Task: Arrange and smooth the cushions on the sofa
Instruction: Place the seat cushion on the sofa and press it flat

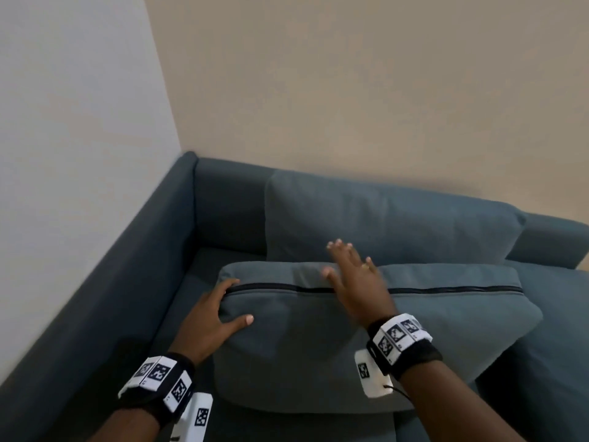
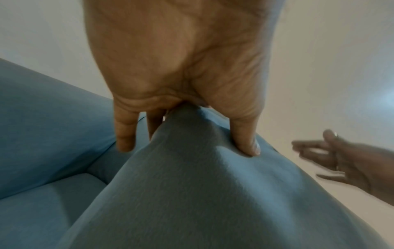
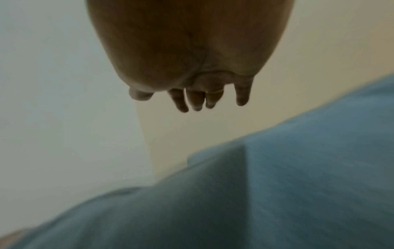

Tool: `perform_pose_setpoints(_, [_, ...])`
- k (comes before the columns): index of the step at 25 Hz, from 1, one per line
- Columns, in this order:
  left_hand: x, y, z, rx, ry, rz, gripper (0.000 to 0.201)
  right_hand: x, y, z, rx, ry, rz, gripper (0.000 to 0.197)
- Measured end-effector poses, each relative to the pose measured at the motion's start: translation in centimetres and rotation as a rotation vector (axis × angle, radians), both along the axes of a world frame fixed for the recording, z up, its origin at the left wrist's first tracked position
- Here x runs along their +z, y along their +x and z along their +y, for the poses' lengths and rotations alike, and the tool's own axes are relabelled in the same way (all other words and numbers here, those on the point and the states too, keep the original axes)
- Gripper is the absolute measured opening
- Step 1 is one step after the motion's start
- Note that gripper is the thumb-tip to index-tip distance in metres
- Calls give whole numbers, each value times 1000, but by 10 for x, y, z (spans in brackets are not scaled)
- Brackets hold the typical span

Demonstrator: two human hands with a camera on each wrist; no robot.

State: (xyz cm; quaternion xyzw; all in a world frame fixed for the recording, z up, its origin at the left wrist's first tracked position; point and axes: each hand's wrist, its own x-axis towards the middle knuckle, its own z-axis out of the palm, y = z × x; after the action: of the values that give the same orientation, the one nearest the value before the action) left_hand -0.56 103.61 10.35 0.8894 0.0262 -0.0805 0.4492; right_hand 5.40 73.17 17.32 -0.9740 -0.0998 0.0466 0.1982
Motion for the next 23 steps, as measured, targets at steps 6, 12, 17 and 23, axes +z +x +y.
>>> perform_pose_setpoints(6, [-2, -14, 2, -33, -62, 72, 121, -19, -28, 64, 306, -176, 45, 95])
perform_pose_setpoints(12, [-13, -22, 0, 8, -99, 132, 127, -12, -37, 114, 502, -188, -130, 69])
perform_pose_setpoints(17, [-15, -26, 1, -13, -122, 92, 121, 17, -26, 141, 271, 115, -266, 63])
perform_pose_setpoints(23, [-19, -24, 14, -33, -255, 100, 124, -5, -25, 140, 234, 161, -153, 63])
